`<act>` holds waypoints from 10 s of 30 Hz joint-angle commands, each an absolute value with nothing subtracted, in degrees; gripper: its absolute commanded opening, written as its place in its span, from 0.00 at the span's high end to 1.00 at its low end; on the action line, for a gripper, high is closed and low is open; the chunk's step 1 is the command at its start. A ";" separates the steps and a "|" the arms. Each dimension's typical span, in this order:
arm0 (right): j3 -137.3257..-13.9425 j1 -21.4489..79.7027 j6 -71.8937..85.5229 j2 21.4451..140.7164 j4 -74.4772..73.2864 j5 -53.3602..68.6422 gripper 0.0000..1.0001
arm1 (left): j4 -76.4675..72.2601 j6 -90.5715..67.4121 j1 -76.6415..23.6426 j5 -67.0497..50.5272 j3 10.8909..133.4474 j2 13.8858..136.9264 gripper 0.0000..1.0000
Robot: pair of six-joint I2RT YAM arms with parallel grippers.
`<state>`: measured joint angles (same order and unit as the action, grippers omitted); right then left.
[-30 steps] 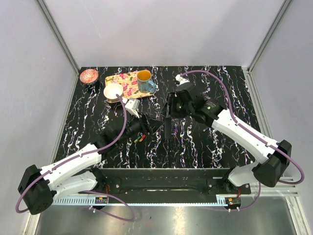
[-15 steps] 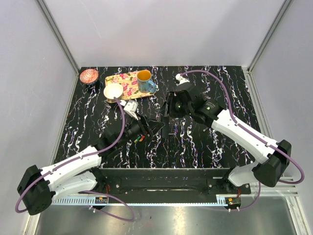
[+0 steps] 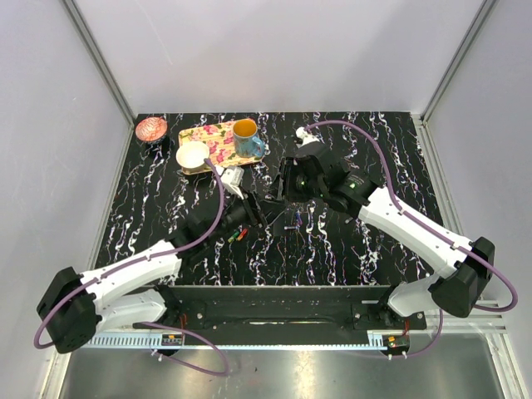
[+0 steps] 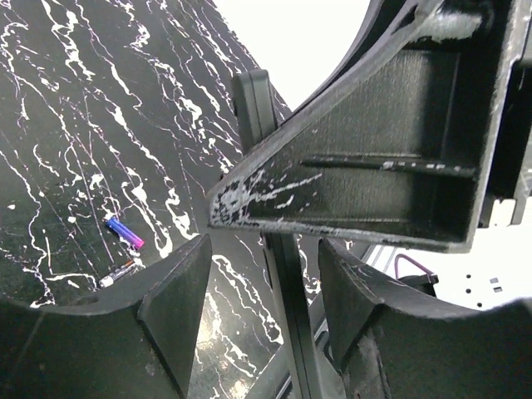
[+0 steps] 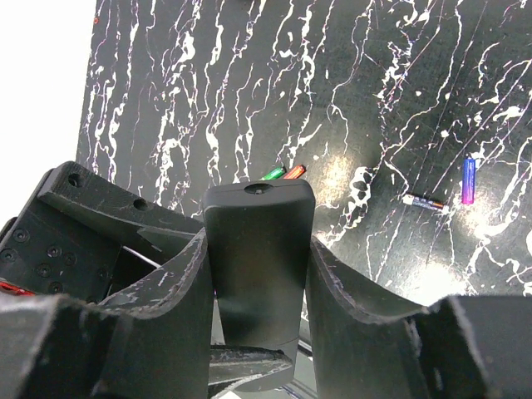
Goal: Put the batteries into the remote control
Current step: Adjust the remote control, then remove the battery cover from the remote control.
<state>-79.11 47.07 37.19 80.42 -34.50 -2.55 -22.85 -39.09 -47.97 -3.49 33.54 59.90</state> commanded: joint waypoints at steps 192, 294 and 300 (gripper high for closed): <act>-52.02 42.63 68.13 83.94 25.33 35.51 0.18 | -46.51 -49.82 -34.45 6.58 16.88 45.44 1.00; -84.64 55.99 23.90 82.10 -44.30 0.80 0.67 | -42.98 -59.85 -32.43 4.39 20.30 55.11 1.00; -77.62 53.53 24.34 78.50 -44.56 -5.53 0.67 | -38.86 -58.80 -31.20 5.71 18.81 50.56 1.00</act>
<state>-82.15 55.33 23.68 81.14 -43.64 -0.03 -39.00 -60.42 -32.29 3.66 19.55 55.33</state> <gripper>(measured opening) 0.451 0.199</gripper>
